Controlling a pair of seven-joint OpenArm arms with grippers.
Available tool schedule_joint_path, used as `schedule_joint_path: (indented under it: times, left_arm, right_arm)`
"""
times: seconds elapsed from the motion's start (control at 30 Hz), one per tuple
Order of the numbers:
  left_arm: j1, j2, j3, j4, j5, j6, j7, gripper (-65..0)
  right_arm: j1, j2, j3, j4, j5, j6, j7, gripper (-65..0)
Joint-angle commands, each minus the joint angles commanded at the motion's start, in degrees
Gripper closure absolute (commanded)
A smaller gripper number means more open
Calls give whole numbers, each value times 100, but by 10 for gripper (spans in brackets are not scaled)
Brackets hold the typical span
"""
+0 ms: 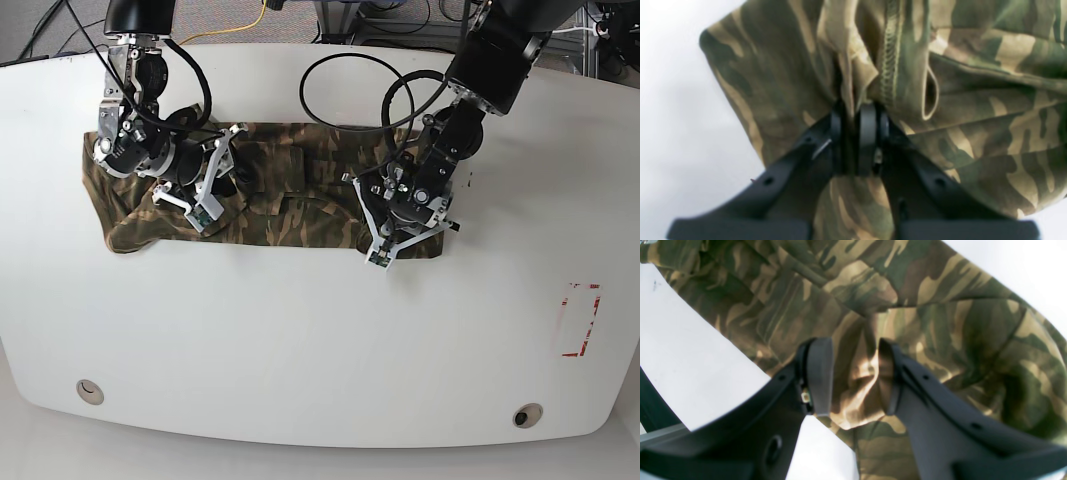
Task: Layout the t-shirt on the table in an organized manner, then fold the t-shirt properly
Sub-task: 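Regrasp the folded end with the left gripper and press it flat, then drag the folded end with the left gripper toward the right gripper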
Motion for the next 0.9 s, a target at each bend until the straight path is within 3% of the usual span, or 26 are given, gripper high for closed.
schedule_joint_path:
  times: [0.4, 0.47, 0.63, 0.9]
  left_arm:
    - [308, 35, 53, 1125, -26, -18, 97, 0]
    - [308, 149, 53, 1116, -26, -123, 193, 0]
    - [352, 404, 35, 1134, -9, -765, 396, 0]
    - [352, 738, 18, 1125, -9, -844, 422, 0]
  right_arm:
    - [0, -18, 0, 0, 0, 0, 0, -222]
    - [0, -18, 0, 0, 0, 0, 0, -222]
    - [0, 0, 0, 0, 0, 0, 0, -222]
    - [9, -18, 0, 0, 0, 0, 0, -222]
